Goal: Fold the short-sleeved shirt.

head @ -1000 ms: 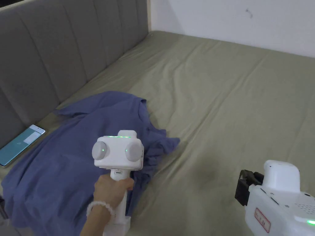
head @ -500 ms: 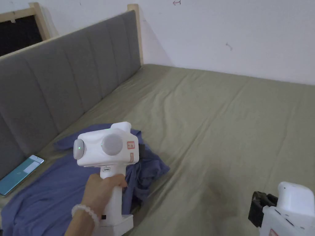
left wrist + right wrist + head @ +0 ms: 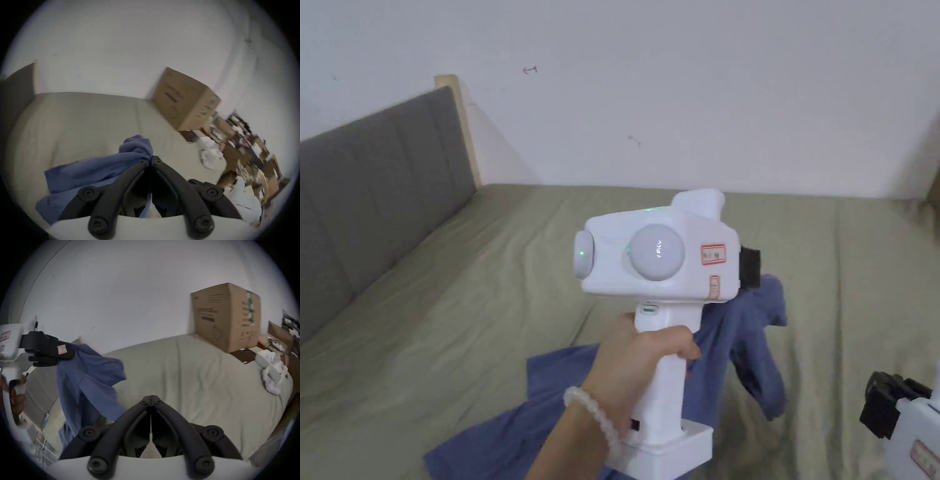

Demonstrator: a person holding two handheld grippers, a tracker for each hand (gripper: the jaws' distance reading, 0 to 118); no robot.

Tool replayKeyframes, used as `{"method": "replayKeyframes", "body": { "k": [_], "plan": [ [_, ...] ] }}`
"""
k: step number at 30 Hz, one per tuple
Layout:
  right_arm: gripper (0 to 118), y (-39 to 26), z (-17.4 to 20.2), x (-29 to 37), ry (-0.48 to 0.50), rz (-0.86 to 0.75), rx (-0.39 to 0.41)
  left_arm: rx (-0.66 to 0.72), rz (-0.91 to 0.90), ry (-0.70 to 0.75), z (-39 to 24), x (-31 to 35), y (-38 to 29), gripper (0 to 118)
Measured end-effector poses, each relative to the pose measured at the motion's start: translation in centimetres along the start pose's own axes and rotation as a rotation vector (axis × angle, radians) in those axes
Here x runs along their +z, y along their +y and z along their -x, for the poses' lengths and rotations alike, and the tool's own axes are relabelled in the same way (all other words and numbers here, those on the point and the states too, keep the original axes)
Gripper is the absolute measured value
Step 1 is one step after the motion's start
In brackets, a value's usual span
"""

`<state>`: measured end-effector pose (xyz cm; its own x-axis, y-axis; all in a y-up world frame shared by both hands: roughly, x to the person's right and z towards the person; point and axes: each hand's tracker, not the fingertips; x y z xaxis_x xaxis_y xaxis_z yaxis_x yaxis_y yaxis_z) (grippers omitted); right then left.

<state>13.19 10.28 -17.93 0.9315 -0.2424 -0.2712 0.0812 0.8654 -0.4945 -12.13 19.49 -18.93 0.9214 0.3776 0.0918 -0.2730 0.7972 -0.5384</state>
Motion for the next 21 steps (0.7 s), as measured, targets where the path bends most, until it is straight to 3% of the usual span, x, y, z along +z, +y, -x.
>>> {"method": "replayKeyframes", "body": {
  "k": [5, 8, 12, 16, 18, 19, 21],
  "plan": [
    [0, 0.8, -5.7, 2.4, -0.165, -0.029, -0.038, -0.031, 0.117, -0.081, -5.8, -5.9, -4.1, 1],
    [0, 0.5, -8.1, 3.0, -0.196, -0.014, -0.093, 0.005, 0.260, -0.083, -5.9, -9.5, -9.5, 1],
    [0, -0.2, -9.8, 2.1, -0.183, 0.035, -0.170, -0.090, 0.476, 0.164, -4.5, -14.2, -18.3, 1],
    [0, -0.9, -9.3, 1.3, -0.185, 0.075, -0.127, -0.088, 0.562, 0.189, -2.0, -16.2, -23.6, 3],
    [0, -1.2, -8.9, 0.9, -0.182, 0.087, -0.108, -0.115, 0.468, 0.163, -2.2, -15.0, -23.7, 13],
    [0, -1.3, -8.7, 0.7, -0.181, 0.095, -0.108, -0.131, 0.472, 0.171, -2.3, -15.0, -23.6, 27],
    [0, -1.4, -8.6, 0.1, -0.166, 0.107, -0.119, -0.189, 0.482, 0.172, -2.5, -15.2, -23.4, 69]
  ]
}}
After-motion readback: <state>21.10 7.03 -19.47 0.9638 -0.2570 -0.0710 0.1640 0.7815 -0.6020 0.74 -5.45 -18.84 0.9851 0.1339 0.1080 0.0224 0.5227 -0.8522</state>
